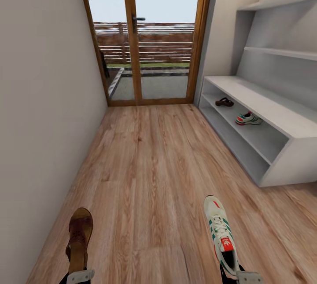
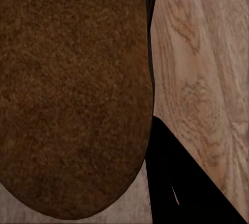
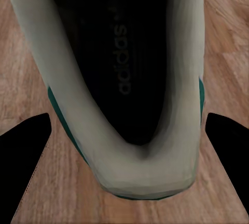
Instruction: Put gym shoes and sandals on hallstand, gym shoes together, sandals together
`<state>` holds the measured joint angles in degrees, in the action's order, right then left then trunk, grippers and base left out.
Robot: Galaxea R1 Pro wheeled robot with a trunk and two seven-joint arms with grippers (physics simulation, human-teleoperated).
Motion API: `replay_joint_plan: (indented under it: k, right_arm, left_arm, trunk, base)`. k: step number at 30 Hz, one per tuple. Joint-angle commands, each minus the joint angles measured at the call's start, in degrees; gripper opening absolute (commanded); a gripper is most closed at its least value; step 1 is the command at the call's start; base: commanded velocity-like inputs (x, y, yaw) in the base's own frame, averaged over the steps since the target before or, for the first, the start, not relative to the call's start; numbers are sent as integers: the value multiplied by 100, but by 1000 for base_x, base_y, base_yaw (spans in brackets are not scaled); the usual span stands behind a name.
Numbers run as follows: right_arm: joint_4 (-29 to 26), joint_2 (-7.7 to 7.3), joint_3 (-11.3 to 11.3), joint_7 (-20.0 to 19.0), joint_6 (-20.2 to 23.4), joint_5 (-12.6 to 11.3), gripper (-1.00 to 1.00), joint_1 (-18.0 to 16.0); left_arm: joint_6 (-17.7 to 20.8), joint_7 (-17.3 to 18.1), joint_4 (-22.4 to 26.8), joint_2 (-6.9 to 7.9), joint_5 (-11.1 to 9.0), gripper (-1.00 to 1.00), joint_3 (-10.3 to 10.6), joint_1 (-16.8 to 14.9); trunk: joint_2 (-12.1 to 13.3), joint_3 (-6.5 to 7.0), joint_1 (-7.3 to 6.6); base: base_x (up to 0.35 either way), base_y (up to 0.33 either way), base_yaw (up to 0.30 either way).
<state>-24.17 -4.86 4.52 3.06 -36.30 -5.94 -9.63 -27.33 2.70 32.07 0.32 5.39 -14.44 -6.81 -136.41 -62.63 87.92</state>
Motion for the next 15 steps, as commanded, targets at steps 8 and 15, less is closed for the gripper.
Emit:
replay_joint_plan:
  k: [8,15]
  right_arm:
    - [0,-6,49,28,-18,-57,-100,-3]
    - [0,-6,49,28,-18,-56,-100,-3]
  left_arm:
    - [-18,20,-2,-6,74,-100,-46,-4]
    - [-18,20,-3,-6,75,-100,-44,-4]
  trunk:
    - [-2,-4,2]
    - [-2,-4,2]
  base:
    - [338,0,0]
    - [338,0,0]
